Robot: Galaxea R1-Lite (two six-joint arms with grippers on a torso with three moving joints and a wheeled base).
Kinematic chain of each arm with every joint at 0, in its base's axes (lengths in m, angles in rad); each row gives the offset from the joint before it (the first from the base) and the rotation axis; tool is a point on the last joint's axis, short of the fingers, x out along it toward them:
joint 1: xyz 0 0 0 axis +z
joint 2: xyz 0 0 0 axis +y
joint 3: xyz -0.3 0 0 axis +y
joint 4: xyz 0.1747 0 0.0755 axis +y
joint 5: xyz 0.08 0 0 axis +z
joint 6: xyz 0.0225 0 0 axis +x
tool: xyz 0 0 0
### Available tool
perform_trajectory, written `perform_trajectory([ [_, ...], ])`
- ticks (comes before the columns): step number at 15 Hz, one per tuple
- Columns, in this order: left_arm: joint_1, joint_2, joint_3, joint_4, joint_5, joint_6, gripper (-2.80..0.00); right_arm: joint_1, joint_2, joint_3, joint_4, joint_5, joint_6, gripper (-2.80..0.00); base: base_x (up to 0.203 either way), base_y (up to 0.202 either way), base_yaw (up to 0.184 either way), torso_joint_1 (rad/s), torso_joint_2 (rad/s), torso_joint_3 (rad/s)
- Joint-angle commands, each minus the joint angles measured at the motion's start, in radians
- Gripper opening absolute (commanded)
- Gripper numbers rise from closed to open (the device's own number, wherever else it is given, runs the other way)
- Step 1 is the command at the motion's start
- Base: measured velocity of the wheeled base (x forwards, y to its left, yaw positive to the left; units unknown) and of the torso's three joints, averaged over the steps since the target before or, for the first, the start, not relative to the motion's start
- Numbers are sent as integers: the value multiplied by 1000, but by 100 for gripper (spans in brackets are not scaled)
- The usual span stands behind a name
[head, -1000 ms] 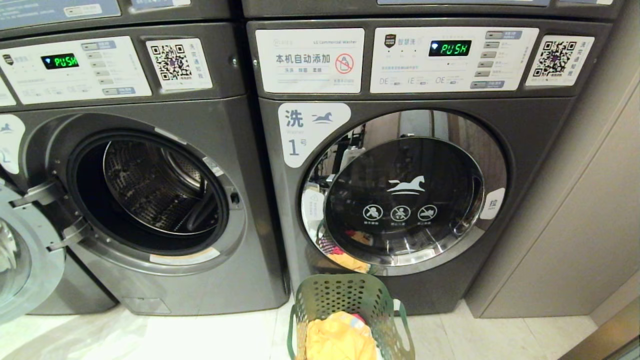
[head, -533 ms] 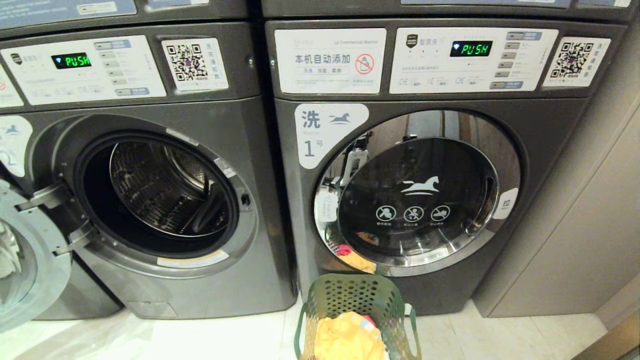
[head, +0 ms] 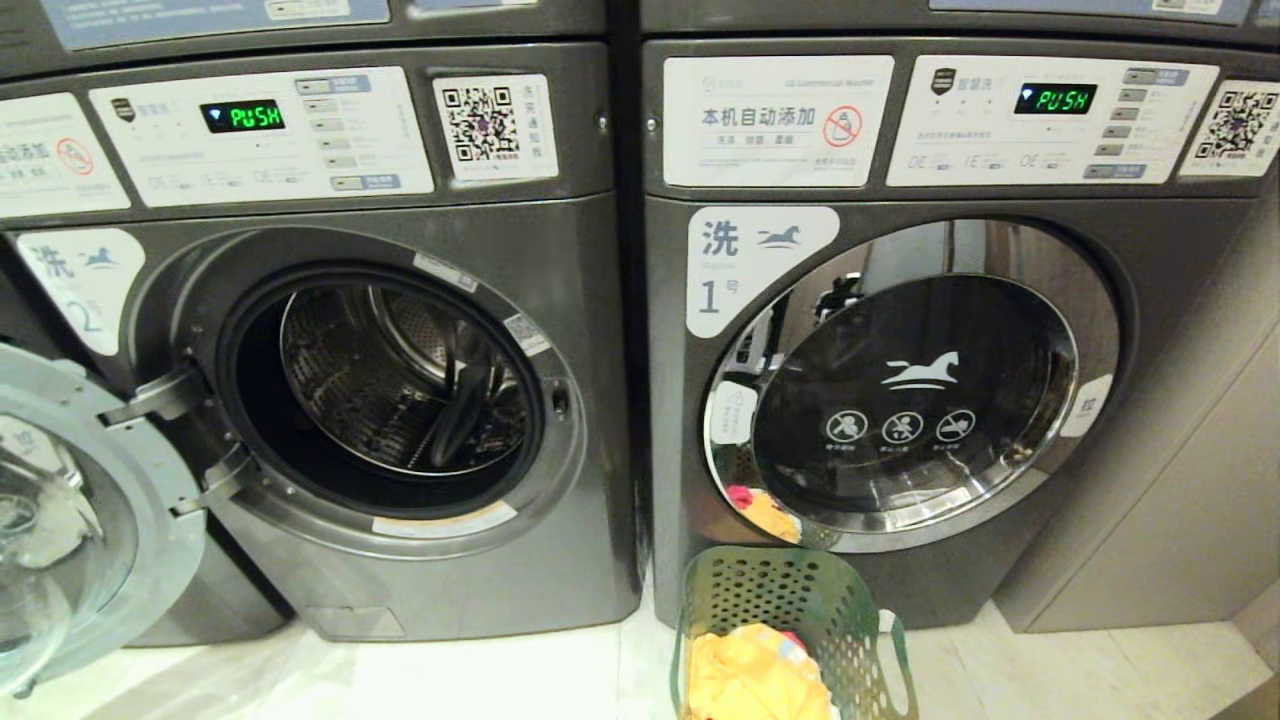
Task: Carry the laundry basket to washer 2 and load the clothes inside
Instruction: Place the clothes into the washing machine
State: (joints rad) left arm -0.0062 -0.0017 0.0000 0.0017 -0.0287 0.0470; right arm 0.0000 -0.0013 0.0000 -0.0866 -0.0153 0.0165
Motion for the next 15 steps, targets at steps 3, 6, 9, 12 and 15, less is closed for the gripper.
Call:
perform_trajectory([
  [3, 0, 2, 0, 0, 0, 1, -280, 0, 1, 34, -1, 0, 0, -280, 0, 197, -4, 2, 1, 3],
  [6, 0, 2, 0, 0, 1, 1, -280, 0, 1, 34, -1, 0, 0, -280, 0, 195, -3, 4, 5, 3],
  [9, 0, 2, 0, 0, 0, 1, -280, 0, 1, 34, -1, 1, -1, -280, 0, 192, 0, -1, 2, 2],
  [12, 0, 2, 0, -2, 0, 2, -280, 0, 1, 34, -1, 2, -1, -280, 0, 199, 0, 3, 1, 2],
  [15, 0, 2, 0, -2, 0, 2, -280, 0, 1, 34, -1, 2, -1, -280, 0, 194, -2, 2, 4, 3],
])
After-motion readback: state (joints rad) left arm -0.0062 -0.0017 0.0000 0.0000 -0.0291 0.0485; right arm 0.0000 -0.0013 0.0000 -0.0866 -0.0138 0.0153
